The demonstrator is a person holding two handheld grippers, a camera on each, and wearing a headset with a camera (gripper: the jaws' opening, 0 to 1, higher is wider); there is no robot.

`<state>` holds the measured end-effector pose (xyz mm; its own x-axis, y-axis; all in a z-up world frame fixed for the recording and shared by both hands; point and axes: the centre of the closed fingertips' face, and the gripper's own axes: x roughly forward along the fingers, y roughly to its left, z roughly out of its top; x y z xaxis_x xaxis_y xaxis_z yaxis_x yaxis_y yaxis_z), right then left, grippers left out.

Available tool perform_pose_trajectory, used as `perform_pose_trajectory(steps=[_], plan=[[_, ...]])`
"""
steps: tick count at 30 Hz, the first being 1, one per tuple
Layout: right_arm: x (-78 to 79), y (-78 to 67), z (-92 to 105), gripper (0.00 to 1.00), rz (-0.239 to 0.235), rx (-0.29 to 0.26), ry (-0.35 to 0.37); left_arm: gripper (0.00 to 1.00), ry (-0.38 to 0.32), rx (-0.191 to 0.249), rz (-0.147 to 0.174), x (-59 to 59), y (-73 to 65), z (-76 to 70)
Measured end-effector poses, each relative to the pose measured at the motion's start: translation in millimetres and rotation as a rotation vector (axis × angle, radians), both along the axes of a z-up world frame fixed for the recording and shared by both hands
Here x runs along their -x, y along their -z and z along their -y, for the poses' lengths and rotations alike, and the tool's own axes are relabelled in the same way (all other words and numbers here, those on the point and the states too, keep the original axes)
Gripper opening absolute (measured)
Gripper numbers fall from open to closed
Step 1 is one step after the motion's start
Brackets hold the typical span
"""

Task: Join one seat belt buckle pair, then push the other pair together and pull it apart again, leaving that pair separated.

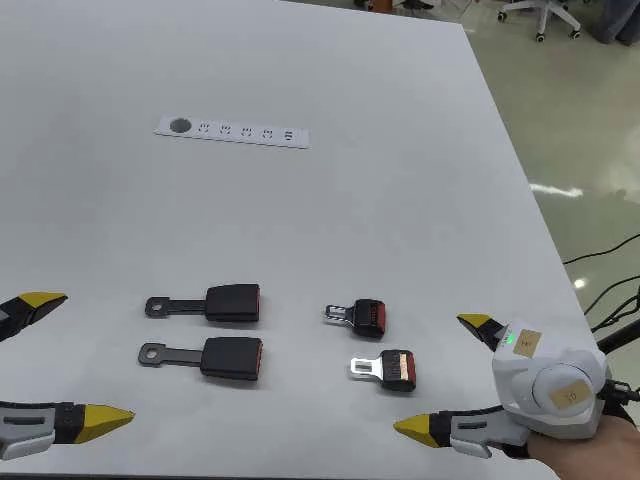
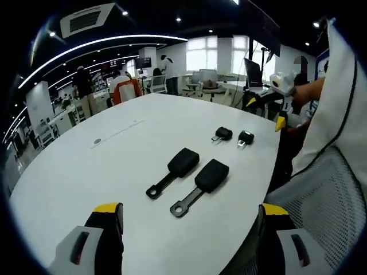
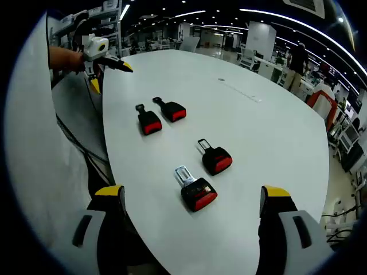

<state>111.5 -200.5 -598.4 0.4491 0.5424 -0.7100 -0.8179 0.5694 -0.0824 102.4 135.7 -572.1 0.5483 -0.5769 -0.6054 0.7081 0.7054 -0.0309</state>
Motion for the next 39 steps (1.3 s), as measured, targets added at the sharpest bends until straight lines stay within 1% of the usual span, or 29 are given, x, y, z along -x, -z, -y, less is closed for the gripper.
perform_pose_trajectory(steps=[3, 4, 5, 8, 9, 12, 13, 14, 17, 18, 20, 21, 24, 26, 30, 32, 34, 37, 39], plan=[[0.1, -0.1, 0.6, 0.95, 0.001, 0.003, -0.002, 0.98, 0.006, -0.015, -0.004, -0.3, 2.6, -1.5], [0.0, 1.1, 1.5, 0.95, 0.0, 0.005, -0.002, 0.98, 0.014, -0.042, -0.013, 0.0, 6.9, -4.3], [0.0, 1.4, 1.7, 0.95, 0.0, 0.006, -0.004, 0.97, 0.021, -0.05, -0.014, 0.2, 7.6, -3.7], [1.7, 1.9, 1.8, 0.95, -0.001, 0.019, -0.012, 0.96, 0.03, -0.039, -0.017, 0.9, 6.9, -1.4], [2.7, 2.3, 2.0, 0.95, 0.0, 0.028, -0.016, 0.95, 0.037, -0.047, -0.013, 1.0, 6.9, -0.5], [3.8, 5.0, 3.6, 0.93, -0.003, 0.044, -0.025, 0.95, 0.075, -0.092, -0.013, 2.3, 12.1, -0.4], [4.2, 5.7, 4.4, 0.93, -0.006, 0.052, -0.026, 0.95, 0.083, -0.097, -0.014, 2.6, 13.6, 0.3], [4.2, 6.7, 4.6, 0.92, -0.008, 0.056, -0.029, 0.95, 0.092, -0.102, -0.015, 2.4, 15.0, 1.5], [3.1, 6.1, 3.7, 0.92, -0.005, 0.061, -0.036, 0.94, 0.117, -0.12, -0.006, 0.0, 13.7, 11.0], [2.4, 7.1, 4.0, 0.92, -0.006, 0.062, -0.037, 0.94, 0.124, -0.12, -0.01, -0.1, 14.3, 12.8], [0.9, 7.7, 3.6, 0.92, -0.002, 0.064, -0.045, 0.95, 0.135, -0.135, -0.015, -0.4, 15.4, 18.4], [0.5, 8.5, 3.4, 0.92, -0.005, 0.068, -0.048, 0.95, 0.15, -0.139, -0.015, -0.5, 15.6, 19.1], [-0.7, 10.1, 3.5, 0.91, -0.002, 0.083, -0.059, 0.95, 0.164, -0.141, -0.017, -2.0, 16.5, 22.4], [-1.4, 11.8, 3.3, 0.91, 0.001, 0.096, -0.073, 0.95, 0.178, -0.15, -0.018, -3.2, 17.0, 28.6], [-1.1, 15.4, 3.4, 0.9, 0.001, 0.118, -0.095, 0.94, 0.219, -0.178, -0.027, -1.8, 21.7, 31.7], [-1.6, 15.0, 3.0, 0.89, -0.001, 0.118, -0.097, 0.94, 0.231, -0.183, -0.025, -1.8, 22.1, 34.0], [-2.2, 14.0, 2.5, 0.89, 0.0, 0.116, -0.095, 0.93, 0.235, -0.185, -0.024, -2.1, 22.6, 31.9], [-2.9, 13.4, 1.6, 0.89, 0.0, 0.108, -0.09, 0.93, 0.221, -0.173, -0.023, -2.2, 19.4, 33.3], [-3.2, 13.2, 0.9, 0.89, -0.007, 0.092, -0.078, 0.93, 0.214, -0.17, -0.023, -2.2, 20.2, 30.0]])
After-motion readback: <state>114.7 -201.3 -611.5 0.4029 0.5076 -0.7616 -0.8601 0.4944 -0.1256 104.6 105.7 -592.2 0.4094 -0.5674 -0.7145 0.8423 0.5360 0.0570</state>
